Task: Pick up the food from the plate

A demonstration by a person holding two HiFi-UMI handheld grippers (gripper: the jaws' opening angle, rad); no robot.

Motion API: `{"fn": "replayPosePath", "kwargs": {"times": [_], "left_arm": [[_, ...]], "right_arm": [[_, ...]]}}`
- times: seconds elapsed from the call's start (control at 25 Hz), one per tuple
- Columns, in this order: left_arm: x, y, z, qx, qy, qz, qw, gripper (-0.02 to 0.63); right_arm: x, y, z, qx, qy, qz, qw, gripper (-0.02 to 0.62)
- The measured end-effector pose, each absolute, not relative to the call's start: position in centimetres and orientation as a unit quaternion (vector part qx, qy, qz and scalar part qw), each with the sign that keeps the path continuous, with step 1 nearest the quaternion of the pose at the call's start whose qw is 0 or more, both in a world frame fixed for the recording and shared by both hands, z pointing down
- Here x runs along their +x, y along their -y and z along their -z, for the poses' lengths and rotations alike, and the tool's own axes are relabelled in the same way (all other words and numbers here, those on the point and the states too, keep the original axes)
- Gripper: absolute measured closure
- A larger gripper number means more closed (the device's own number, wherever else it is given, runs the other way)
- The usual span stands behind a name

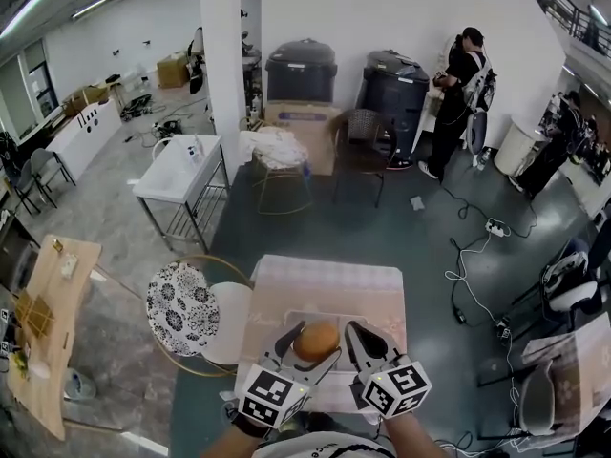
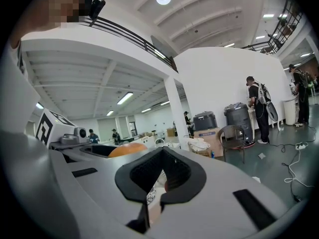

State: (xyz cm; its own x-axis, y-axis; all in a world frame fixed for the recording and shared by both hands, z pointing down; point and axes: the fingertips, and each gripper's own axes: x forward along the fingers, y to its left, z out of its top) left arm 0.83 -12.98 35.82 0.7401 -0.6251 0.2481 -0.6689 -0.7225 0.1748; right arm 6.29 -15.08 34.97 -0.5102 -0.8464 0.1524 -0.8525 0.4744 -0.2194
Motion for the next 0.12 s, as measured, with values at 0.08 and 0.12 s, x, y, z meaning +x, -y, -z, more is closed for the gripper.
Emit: {"fn": "replayPosePath", "kwargs": {"times": [0.08, 0.12], "left_arm": [[0.74, 12.93, -36.25, 0.922, 0.351, -0.09, 0.135, 0.272], [0.7, 12.94, -36.41, 0.921, 0.351, -0.092, 0.138, 0.272]], "right_arm": [[6.2, 15.09, -35.38, 0.493, 0.858, -0.142, 0.016, 0.581], [6.15, 15.12, -35.51, 0.493, 0.858, -0.144, 0.017, 0.581]]}}
